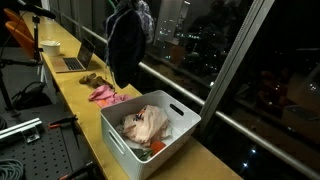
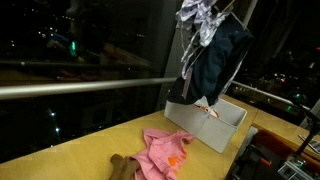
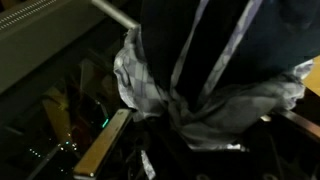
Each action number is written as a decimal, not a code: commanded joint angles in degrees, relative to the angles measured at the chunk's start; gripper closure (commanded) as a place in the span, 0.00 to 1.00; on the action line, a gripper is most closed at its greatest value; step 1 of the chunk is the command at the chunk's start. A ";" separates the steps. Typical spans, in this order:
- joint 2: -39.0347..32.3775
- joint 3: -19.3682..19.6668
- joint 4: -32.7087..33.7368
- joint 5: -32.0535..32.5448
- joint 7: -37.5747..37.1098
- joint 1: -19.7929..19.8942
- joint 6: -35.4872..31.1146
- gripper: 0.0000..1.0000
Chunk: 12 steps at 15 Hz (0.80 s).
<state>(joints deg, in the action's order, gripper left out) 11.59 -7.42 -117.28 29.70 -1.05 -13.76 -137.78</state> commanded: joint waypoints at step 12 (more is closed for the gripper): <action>7.56 7.24 -7.10 -0.77 11.64 14.26 0.60 0.93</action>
<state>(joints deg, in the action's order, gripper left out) 17.83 -1.14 -120.46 29.59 9.61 -0.59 -134.43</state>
